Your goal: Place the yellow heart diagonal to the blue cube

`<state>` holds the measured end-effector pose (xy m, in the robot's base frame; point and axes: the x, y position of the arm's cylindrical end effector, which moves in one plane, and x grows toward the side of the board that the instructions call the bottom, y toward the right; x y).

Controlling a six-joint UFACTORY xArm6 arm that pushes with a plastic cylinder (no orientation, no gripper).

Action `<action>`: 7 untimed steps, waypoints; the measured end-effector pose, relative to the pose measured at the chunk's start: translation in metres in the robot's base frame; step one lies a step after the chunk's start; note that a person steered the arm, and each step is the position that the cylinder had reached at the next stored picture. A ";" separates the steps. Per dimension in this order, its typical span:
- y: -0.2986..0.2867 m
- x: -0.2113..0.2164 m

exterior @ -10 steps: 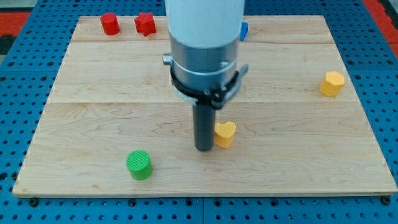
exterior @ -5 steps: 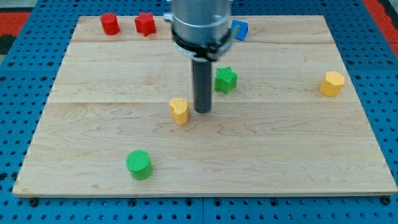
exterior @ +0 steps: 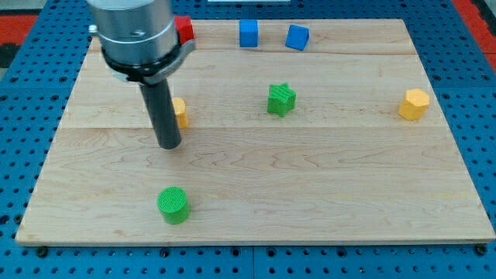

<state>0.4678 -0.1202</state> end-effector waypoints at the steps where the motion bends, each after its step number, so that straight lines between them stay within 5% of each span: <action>1: 0.016 -0.048; 3: 0.079 -0.039; 4: 0.115 -0.122; 5: 0.054 -0.142; 7: 0.029 -0.098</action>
